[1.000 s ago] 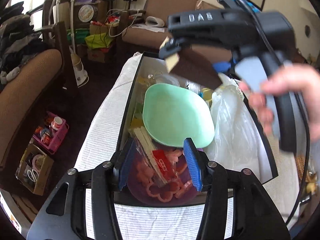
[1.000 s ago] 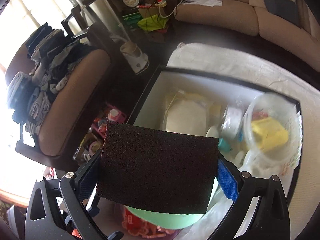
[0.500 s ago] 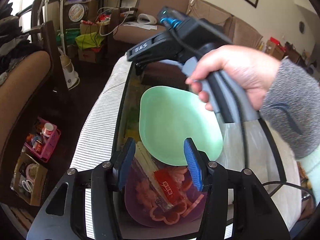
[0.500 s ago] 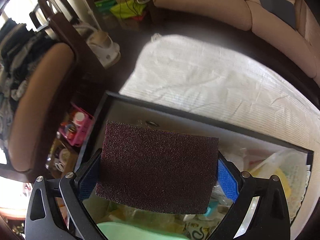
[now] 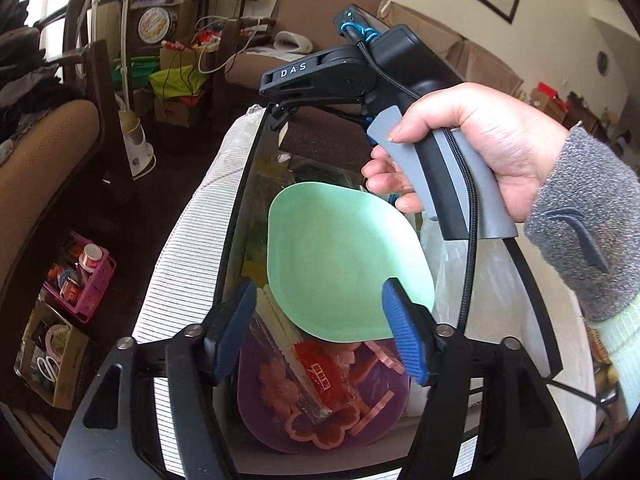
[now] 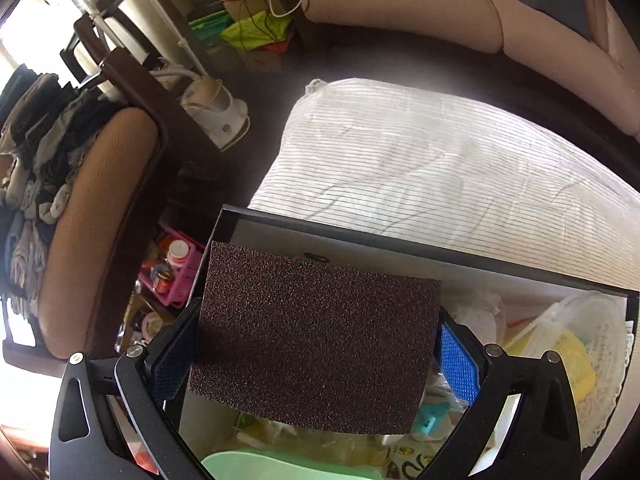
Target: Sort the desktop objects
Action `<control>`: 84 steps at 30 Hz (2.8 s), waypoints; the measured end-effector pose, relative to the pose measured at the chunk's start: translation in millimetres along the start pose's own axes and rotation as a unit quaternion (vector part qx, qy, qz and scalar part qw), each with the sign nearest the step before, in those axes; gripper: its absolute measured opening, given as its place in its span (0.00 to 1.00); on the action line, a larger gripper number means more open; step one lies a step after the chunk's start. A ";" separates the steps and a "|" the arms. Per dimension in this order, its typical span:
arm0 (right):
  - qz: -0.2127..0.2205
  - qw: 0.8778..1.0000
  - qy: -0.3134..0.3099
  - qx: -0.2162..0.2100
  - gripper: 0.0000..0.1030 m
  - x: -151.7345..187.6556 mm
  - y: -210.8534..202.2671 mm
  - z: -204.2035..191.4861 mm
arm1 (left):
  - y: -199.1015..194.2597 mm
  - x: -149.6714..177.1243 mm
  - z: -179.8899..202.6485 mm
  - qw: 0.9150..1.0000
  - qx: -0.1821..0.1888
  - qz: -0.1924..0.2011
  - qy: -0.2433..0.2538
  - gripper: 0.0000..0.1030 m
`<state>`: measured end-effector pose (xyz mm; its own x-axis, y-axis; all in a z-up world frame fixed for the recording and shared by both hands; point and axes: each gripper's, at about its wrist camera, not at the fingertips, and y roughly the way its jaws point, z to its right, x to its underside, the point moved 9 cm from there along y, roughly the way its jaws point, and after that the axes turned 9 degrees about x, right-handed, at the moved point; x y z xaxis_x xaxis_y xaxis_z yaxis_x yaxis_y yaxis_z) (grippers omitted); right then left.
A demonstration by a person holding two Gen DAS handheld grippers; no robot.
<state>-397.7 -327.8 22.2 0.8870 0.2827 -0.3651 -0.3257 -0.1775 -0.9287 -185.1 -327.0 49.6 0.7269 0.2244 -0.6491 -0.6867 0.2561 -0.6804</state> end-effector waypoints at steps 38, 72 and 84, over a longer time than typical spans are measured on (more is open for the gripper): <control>0.059 0.995 -0.071 -0.032 1.00 74.6 -134.2 67.6 | 23.1 -33.1 13.5 0.998 -0.049 -0.017 -0.035 0.78; 0.134 0.983 0.081 0.092 1.00 356.0 -210.5 339.1 | 4.4 111.8 300.2 0.994 -0.027 -0.016 0.103 0.80; 0.139 0.971 0.134 0.142 1.00 382.4 -144.5 406.1 | 108.0 154.5 337.5 0.990 -0.020 -0.057 0.127 0.80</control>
<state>-144.3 188.8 -9.8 0.7922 -0.0016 -0.6102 -0.6088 0.0655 -0.7906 -142.4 52.7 -9.4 0.7758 -0.0492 -0.6291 -0.6047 0.2267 -0.7635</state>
